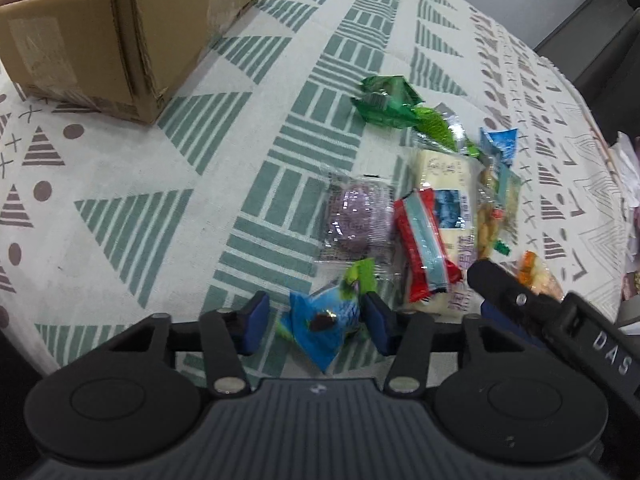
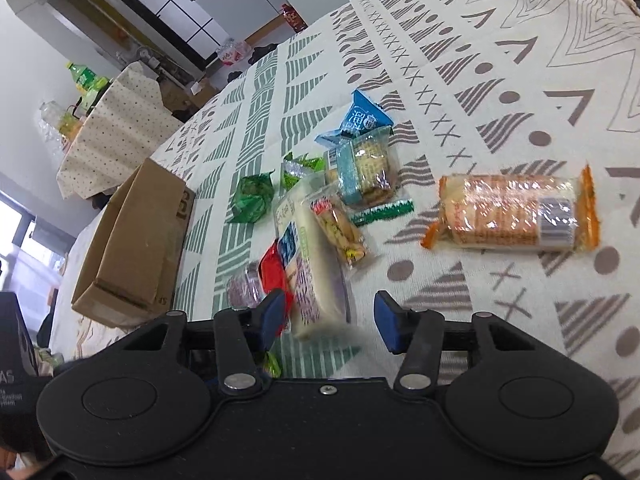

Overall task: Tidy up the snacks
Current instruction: 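Grasp the blue candy wrapper with the left tool while the right tool grasps the white Runfu cake packet, then carry both snacks into the cardboard box and open both tools to release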

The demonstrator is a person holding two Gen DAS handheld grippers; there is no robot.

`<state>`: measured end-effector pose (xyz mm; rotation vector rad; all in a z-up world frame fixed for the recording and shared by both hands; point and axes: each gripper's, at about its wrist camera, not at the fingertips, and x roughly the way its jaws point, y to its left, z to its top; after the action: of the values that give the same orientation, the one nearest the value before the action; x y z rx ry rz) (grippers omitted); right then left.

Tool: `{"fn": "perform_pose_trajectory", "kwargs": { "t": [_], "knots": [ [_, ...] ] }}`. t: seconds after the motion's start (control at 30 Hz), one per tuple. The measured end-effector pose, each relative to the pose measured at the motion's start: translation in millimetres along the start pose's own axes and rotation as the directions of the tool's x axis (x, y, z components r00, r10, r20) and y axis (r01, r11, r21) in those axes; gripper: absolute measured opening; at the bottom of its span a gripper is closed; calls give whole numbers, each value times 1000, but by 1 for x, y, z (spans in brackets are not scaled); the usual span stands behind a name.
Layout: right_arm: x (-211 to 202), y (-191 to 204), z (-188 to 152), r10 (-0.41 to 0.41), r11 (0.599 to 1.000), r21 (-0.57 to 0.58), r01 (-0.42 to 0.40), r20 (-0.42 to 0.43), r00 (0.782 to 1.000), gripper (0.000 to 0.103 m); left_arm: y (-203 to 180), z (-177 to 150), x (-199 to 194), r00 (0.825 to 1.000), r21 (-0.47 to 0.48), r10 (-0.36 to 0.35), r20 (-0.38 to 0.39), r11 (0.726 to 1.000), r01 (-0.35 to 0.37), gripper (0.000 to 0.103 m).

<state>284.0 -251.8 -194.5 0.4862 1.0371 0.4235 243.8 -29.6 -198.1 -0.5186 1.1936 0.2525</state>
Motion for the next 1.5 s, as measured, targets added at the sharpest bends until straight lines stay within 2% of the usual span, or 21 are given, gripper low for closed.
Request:
{"fn": "perform_pose_trajectory", "kwargs": {
  "t": [0.1, 0.3, 0.57, 0.67, 0.8, 0.97, 1.5],
  "knots": [
    [9, 2, 3, 1, 1000, -7, -1, -1, 1000, 50, 0, 2, 0, 1000, 8, 13, 10, 1000, -13, 33],
    [24, 3, 4, -5, 1000, -13, 4, -22, 1000, 47, 4, 7, -3, 1000, 1, 16, 10, 1000, -16, 31],
    [33, 22, -5, -28, 991, -132, 21, -48, 998, 47, 14, 15, -10, 999, -15, 32, 26, 999, -31, 31],
    [31, 24, -6, -52, 986, -158, 43, -49, 997, 38, 17, 17, -15, 999, -20, 28, 34, 999, -27, 31],
    [24, 17, -5, -26, 995, -100, 19, -70, 997, 30, 18, 20, -25, 998, -16, 15, 57, 1000, -14, 31],
    [13, 21, -7, -18, 996, -94, 12, -64, 998, 28, 19, 23, -40, 996, -6, -2, 89, 1000, 3, 31],
    [-18, 46, -7, 13, 998, -68, -12, 5, 1000, 15, 34, 26, -85, 983, -3, -52, 176, 999, 53, 31]
  ]
}}
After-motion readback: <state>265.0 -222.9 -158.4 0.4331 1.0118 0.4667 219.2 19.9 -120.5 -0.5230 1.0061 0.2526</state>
